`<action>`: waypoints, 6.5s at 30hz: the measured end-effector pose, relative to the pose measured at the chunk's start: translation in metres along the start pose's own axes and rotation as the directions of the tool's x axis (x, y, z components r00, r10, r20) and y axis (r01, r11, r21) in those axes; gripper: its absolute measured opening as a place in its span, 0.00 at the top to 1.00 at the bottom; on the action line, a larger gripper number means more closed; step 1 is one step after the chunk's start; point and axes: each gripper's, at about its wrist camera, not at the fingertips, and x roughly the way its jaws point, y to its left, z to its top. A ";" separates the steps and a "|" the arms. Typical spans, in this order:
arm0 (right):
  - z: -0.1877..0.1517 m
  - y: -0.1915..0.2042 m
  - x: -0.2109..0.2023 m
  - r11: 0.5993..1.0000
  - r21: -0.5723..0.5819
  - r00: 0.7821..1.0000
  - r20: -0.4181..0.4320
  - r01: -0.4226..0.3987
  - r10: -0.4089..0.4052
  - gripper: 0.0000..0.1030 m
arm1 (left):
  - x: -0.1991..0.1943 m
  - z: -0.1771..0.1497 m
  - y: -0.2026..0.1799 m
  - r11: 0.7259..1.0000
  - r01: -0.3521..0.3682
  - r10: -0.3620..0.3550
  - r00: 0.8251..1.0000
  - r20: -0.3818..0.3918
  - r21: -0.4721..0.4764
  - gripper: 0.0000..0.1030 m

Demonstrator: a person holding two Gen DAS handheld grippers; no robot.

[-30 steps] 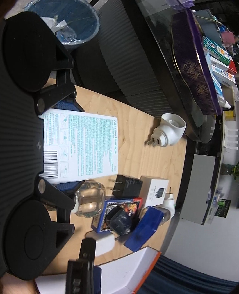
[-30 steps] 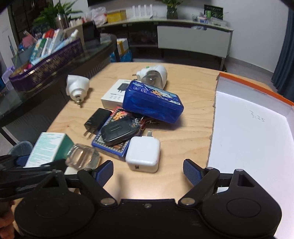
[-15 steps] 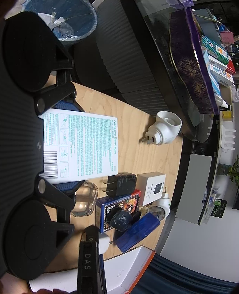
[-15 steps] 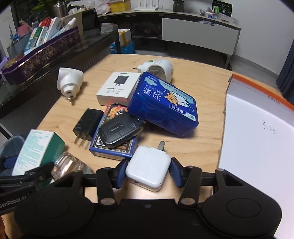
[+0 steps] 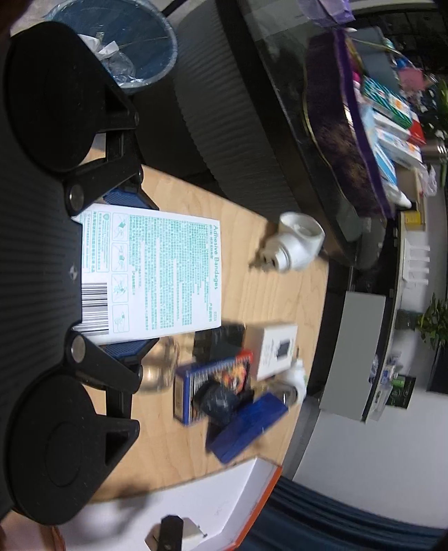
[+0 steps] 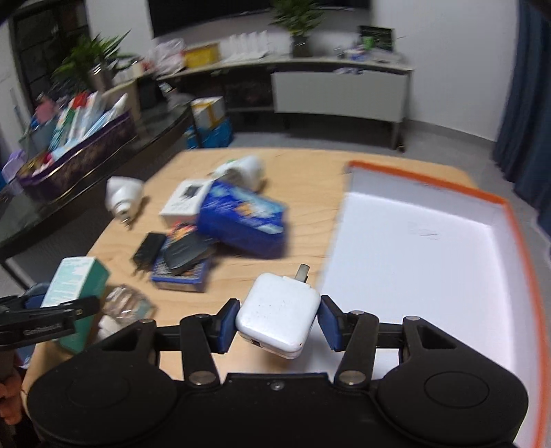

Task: Organize rigid objects
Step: 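Carry the bandages box and white charger over the white box with both tools, then release the bandages box and white charger into the white box with both tools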

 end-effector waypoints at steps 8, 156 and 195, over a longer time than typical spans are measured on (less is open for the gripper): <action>-0.006 -0.071 -0.030 0.986 0.106 0.990 0.042 0.127 -0.132 0.41 | -0.016 0.027 -0.067 0.983 0.179 -0.178 0.984 -0.022 0.045 0.31; 0.081 -0.163 0.041 0.961 0.126 0.969 -0.009 0.246 -0.247 0.25 | 0.072 0.080 -0.282 0.878 0.344 -0.310 0.938 -0.154 0.332 0.04; 0.001 -0.053 -0.032 0.989 0.102 0.995 -0.006 0.104 -0.104 0.23 | -0.022 0.019 -0.145 0.972 0.119 -0.098 0.989 -0.111 0.203 0.01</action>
